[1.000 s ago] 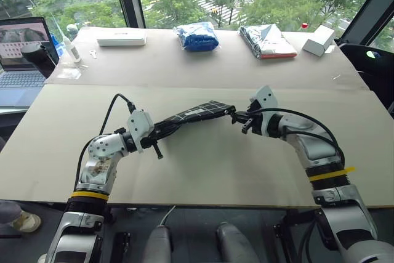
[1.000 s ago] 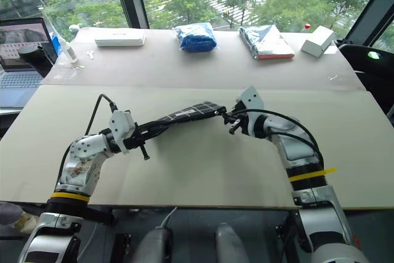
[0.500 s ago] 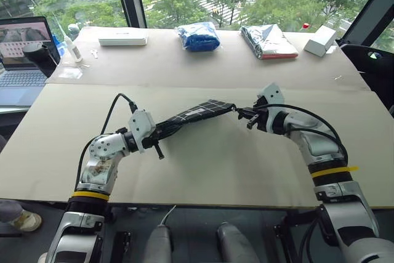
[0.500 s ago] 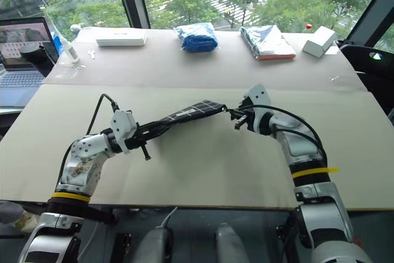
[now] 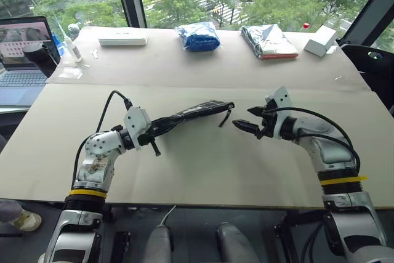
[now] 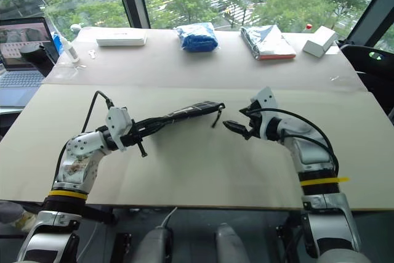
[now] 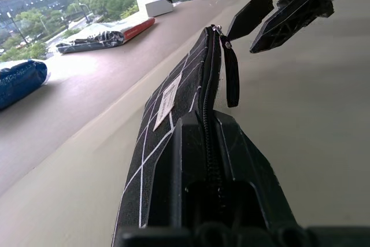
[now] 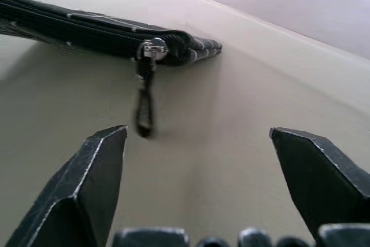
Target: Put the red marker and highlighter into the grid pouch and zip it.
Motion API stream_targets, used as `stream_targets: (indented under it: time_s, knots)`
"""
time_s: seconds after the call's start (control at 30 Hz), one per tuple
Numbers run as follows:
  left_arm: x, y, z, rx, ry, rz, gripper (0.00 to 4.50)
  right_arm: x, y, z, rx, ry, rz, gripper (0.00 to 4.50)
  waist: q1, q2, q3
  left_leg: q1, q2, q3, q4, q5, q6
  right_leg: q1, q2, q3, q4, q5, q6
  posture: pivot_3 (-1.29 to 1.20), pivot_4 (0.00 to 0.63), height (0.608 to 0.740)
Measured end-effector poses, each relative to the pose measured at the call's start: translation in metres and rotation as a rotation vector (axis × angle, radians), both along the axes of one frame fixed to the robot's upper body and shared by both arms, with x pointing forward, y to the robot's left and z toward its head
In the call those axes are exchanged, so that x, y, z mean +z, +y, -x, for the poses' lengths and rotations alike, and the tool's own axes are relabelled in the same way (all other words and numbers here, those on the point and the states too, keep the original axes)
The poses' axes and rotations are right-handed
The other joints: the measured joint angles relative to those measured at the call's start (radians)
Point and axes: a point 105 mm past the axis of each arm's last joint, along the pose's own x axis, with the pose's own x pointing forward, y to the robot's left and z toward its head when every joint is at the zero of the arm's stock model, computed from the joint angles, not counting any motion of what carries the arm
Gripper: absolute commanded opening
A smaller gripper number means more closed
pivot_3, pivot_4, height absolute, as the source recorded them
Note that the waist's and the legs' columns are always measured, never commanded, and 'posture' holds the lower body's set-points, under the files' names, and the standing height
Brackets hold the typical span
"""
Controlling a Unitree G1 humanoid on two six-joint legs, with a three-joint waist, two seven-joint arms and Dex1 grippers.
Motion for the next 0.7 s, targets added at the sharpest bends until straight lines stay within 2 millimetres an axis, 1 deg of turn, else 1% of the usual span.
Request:
stream_targets:
  time_s: [0.07, 0.1, 0.13, 0.17, 0.2, 0.23, 0.3, 0.4, 0.47, 0.57, 0.63, 0.67, 0.7]
  knots:
    - [-0.003, -0.001, 0.002, -0.025, 0.008, -0.013, 0.0, -0.006, -0.016, 0.01, 0.0, 0.03, 0.017, 4.22, 0.009, 0.0, 0.0, 0.0, 0.0, 0.0, 0.0, 0.0, 0.0, 0.0, 0.0, 0.0, -0.001, 0.0, 0.0, 0.0, 0.15, 0.74]
    - [-0.005, -0.003, 0.003, -0.05, 0.01, -0.024, 0.0, -0.007, -0.024, 0.019, 0.011, 0.041, 0.022, 4.22, 0.013, 0.0, 0.0, 0.0, -0.001, 0.0, 0.0, 0.0, 0.0, 0.0, 0.0, 0.0, -0.001, 0.0, 0.0, 0.0, 0.15, 0.74]
    - [-0.006, -0.005, 0.004, -0.072, 0.008, -0.034, 0.0, -0.007, -0.028, 0.026, 0.032, 0.045, 0.023, 4.22, 0.014, 0.0, 0.0, 0.0, -0.001, 0.0, 0.0, 0.0, 0.0, 0.0, 0.0, 0.0, -0.001, 0.0, 0.0, 0.0, 0.15, 0.74]
    - [-0.008, -0.007, 0.005, -0.098, 0.008, -0.046, 0.0, -0.005, -0.032, 0.035, 0.057, 0.038, 0.023, 4.22, 0.014, 0.0, 0.0, 0.0, 0.0, 0.0, 0.0, 0.0, 0.0, 0.0, 0.0, 0.0, -0.001, 0.0, 0.0, 0.0, 0.15, 0.74]
    - [-0.009, -0.009, 0.005, -0.117, 0.009, -0.055, 0.0, -0.004, -0.034, 0.039, 0.062, 0.035, 0.015, 4.22, 0.014, 0.0, 0.0, 0.0, 0.0, 0.0, 0.0, 0.0, 0.0, 0.0, 0.0, 0.0, -0.001, 0.0, 0.0, 0.0, 0.15, 0.74]
    - [-0.01, -0.015, 0.006, -0.171, 0.0, -0.081, 0.0, -0.001, -0.042, 0.05, 0.068, 0.02, -0.009, 4.22, 0.016, 0.0, 0.0, 0.0, 0.0, 0.0, 0.0, 0.0, 0.0, 0.0, 0.0, 0.0, 0.0, 0.0, 0.001, 0.0, 0.15, 0.74]
    - [-0.008, -0.018, 0.004, -0.216, -0.02, -0.104, 0.0, 0.003, -0.053, 0.06, 0.055, 0.005, -0.021, 4.22, 0.014, 0.0, 0.0, 0.0, -0.001, 0.0, 0.001, 0.0, 0.0, 0.0, 0.0, 0.0, -0.001, -0.001, 0.002, 0.0, 0.15, 0.74]
    - [-0.005, -0.022, 0.0, -0.258, -0.042, -0.122, 0.0, 0.004, -0.062, 0.072, 0.039, -0.003, -0.039, 4.22, 0.013, 0.0, 0.0, 0.0, 0.0, 0.0, 0.001, 0.0, 0.0, 0.001, 0.0, 0.0, -0.001, -0.001, 0.002, 0.0, 0.15, 0.74]
    - [-0.001, -0.027, -0.003, -0.29, -0.066, -0.129, 0.0, 0.0, -0.067, 0.079, 0.011, 0.002, -0.047, 4.22, 0.011, 0.0, 0.0, 0.0, -0.001, 0.0, 0.001, 0.0, 0.0, 0.001, 0.0, 0.0, -0.001, -0.001, 0.002, 0.0, 0.15, 0.74]
    - [-0.003, -0.032, -0.006, -0.318, -0.094, -0.16, 0.0, -0.003, -0.065, 0.083, -0.014, -0.003, -0.073, 4.22, 0.009, 0.0, 0.0, 0.0, 0.0, 0.0, 0.001, 0.0, 0.0, 0.001, 0.0, 0.0, 0.0, -0.001, 0.003, 0.0, 0.15, 0.74]
    - [-0.009, -0.033, -0.008, -0.319, -0.094, -0.178, 0.83, -0.005, -0.063, 0.083, -0.029, -0.008, -0.088, 4.25, 0.008, 0.0, 0.0, 0.0, 0.0, 0.0, 0.001, 0.0, 0.0, 0.001, 0.0, 0.0, 0.0, -0.001, 0.002, 0.0, 0.15, 0.74]
    - [-0.011, -0.033, -0.008, -0.322, -0.088, -0.179, 1.01, -0.006, -0.063, 0.083, -0.036, -0.008, -0.089, 4.25, 0.009, 0.0, 0.0, 0.0, -0.001, 0.0, 0.001, 0.0, 0.0, 0.001, 0.0, 0.0, 0.0, -0.001, 0.002, 0.0, 0.15, 0.74]
    - [-0.013, -0.033, -0.008, -0.33, -0.08, -0.18, 1.31, -0.007, -0.063, 0.084, -0.042, -0.007, -0.091, 4.25, 0.01, -0.001, 0.0, 0.0, -0.001, 0.0, 0.001, 0.0, 0.0, 0.001, 0.0, 0.0, 0.0, -0.001, 0.002, 0.0, 0.15, 0.74]
